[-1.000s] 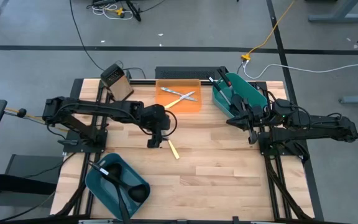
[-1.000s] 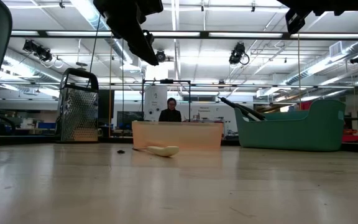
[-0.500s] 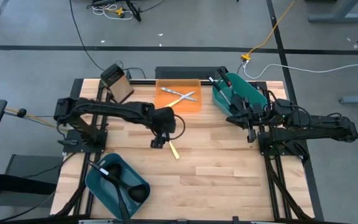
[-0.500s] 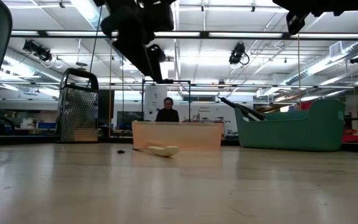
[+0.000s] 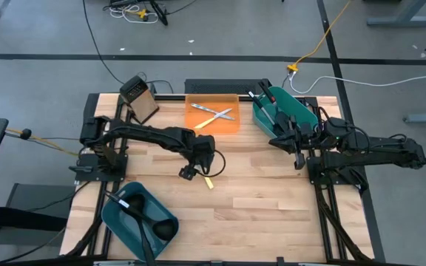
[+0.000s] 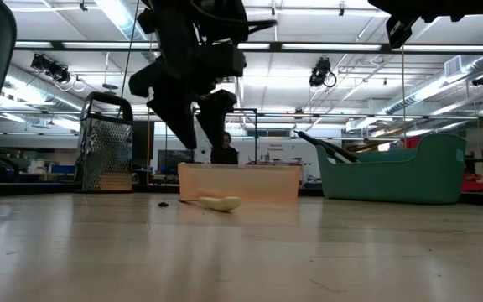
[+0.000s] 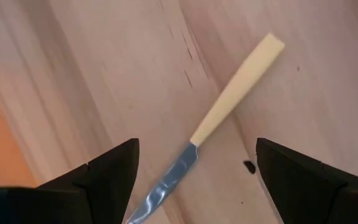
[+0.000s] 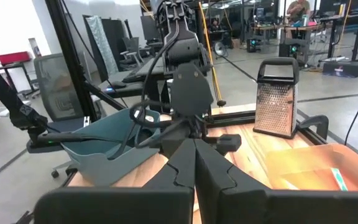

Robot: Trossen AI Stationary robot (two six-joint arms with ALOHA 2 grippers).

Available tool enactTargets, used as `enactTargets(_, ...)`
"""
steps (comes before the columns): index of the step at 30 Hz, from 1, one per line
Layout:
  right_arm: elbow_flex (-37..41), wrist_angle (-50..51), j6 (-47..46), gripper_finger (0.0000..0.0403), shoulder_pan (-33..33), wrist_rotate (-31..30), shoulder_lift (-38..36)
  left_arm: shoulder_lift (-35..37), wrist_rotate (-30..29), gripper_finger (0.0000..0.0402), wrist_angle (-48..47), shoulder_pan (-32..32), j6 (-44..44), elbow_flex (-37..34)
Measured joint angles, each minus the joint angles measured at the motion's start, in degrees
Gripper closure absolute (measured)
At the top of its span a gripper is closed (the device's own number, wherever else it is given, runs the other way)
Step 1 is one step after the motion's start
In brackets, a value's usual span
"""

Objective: Pick & Place Kitchen Items
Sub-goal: Put the yellow knife into the orange bin

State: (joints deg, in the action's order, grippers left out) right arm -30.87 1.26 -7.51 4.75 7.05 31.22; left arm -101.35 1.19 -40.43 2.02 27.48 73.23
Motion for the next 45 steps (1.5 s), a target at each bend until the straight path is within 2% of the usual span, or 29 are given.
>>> enactTargets(19, 0.0, 0.15, 0.48, 0.0395, 0.0, -0.09, 0.0, -0.08, 1.4, 0.0078, 2.6, -0.13, 12.48, -0.04)
enactTargets(45, 0.0, 0.15, 1.12, 0.0395, 0.0, -0.15, 0.0, -0.03, 5.51, 0.0078, 7.05, -2.32, 8.85, -1.55)
